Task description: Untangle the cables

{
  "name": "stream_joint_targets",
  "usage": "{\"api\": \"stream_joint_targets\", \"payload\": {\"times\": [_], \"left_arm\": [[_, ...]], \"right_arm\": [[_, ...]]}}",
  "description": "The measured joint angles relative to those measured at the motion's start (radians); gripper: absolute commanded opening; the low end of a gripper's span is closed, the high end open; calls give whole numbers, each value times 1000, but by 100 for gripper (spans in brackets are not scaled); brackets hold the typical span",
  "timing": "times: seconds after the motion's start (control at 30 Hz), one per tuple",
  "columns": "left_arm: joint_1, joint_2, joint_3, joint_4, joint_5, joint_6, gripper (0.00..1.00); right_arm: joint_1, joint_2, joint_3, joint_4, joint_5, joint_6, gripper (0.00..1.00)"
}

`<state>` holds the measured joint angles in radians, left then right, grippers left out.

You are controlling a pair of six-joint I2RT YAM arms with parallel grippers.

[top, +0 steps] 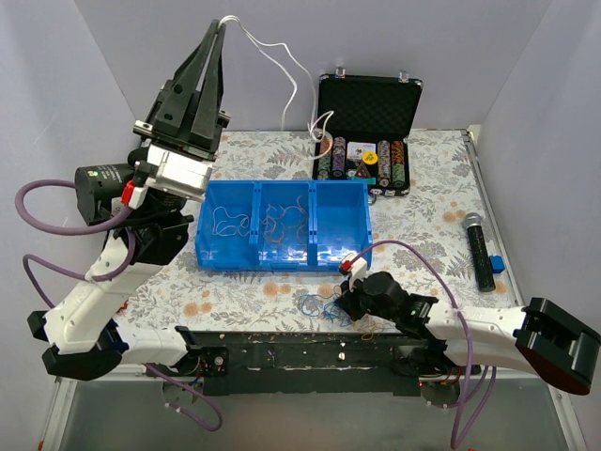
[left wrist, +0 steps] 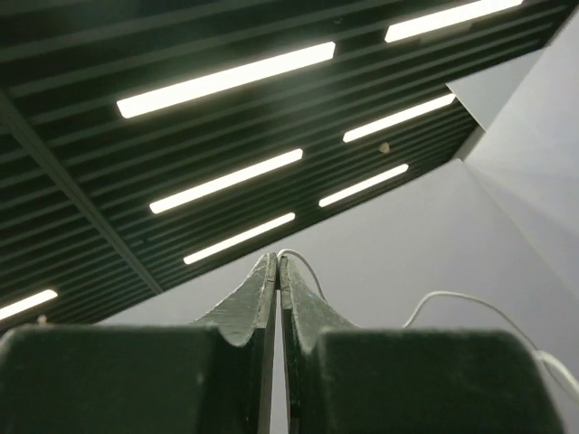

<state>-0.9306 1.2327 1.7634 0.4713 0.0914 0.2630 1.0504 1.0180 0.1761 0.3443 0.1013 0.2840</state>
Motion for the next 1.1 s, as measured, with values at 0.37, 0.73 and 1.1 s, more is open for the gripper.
{"api": "stream_joint_targets", "payload": {"times": [0.37,0.73,1.1], "left_arm": [[0,-65,-132,-18,-141,43,0],[199,-238,-679,-198,-364,-225,0],[478,-279,-854,-311,-306,-496,0]], "right_arm": [[0,23,38,-27,-2,-2,1],[0,-96,38,-27,-27,-1,1],[0,-124,38,-27,-30,5,1]]}}
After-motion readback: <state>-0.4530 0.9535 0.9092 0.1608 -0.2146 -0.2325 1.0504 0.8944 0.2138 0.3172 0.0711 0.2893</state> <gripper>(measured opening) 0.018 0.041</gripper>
